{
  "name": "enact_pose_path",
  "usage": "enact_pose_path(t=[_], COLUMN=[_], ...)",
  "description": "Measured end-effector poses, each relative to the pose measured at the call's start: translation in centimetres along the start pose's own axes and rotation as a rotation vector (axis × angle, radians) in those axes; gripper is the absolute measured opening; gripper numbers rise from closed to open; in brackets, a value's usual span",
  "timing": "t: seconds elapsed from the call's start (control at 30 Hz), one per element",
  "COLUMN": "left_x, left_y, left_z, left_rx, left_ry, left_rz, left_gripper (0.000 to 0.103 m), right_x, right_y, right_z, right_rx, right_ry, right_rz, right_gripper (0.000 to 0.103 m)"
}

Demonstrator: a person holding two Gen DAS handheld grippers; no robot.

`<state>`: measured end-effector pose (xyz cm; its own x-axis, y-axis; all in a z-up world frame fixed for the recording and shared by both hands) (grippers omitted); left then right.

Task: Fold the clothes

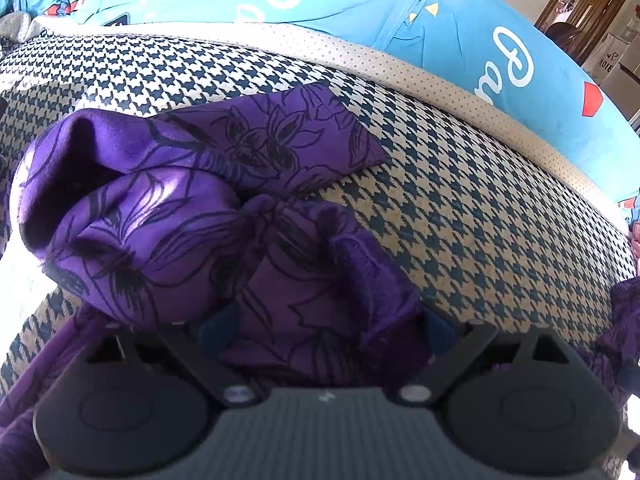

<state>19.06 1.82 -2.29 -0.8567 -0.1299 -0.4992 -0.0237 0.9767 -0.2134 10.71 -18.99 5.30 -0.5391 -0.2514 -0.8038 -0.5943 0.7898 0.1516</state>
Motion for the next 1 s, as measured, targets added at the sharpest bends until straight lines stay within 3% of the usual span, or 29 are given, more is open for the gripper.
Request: enact_pose_path(t=[0.1, 0.23, 0.4, 0.43, 0.5, 0.53, 0.63, 0.77, 1.0], left_x=[0.0, -0.1, -0.1, -0.1, -0.2, -0.2, -0.4, -0.8, -2.1], left_y=[0.0, 0.0, -0.1, -0.1, -0.1, -0.1, -0.1, 0.0, -0.1], left_z=[0.0, 0.0, 0.2, 0.2, 0.3, 0.3, 0.4, 0.3, 0.9], left_rx=[0.002, 0.009, 0.012, 0.013, 0.016, 0.017, 0.025, 0.053, 0.107], left_ry=[0.001, 0.001, -0.001, -0.001, -0.003, -0.004, -0.009, -0.025, -0.057], left_rz=[0.0, -0.006, -0.005, -0.005, -0.009, -0.011, -0.024, -0.055, -0.106], left_gripper=[0.095, 0.096, 0.098, 0.099, 0.1, 0.1, 0.101, 0.103, 0.103], right_x=[-0.2, 0.4, 2.0, 2.3, 2.6, 2.6, 2.3, 0.9, -2.4], right_y=[1.4, 2.6, 2.7, 2.7, 2.5, 2.2, 1.3, -0.1, -3.9], right_z=[1.1, 3.0, 5.2, 5.4, 5.5, 5.5, 5.2, 4.4, 4.0], right_rx=[-0.045, -0.054, -0.025, -0.021, -0.009, 0.001, 0.02, 0.08, 0.294], right_ry=[0.002, 0.049, 0.144, 0.153, 0.158, 0.157, 0.14, 0.067, -0.083], right_rz=[-0.03, -0.076, -0.126, -0.141, -0.162, -0.162, -0.148, -0.13, -0.055], right_gripper=[0.046, 0.058, 0.058, 0.056, 0.041, 0.027, 0.013, 0.011, 0.011])
Point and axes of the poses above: each gripper's, at about its wrist camera, not at the fingertips, and z roughly the way its jaws point, y to its left, x to its underside, the point moved 8 cm from there along z, roughly the way its jaws point, and after that the axes turned 6 degrees about z, right-handed, at the moved point
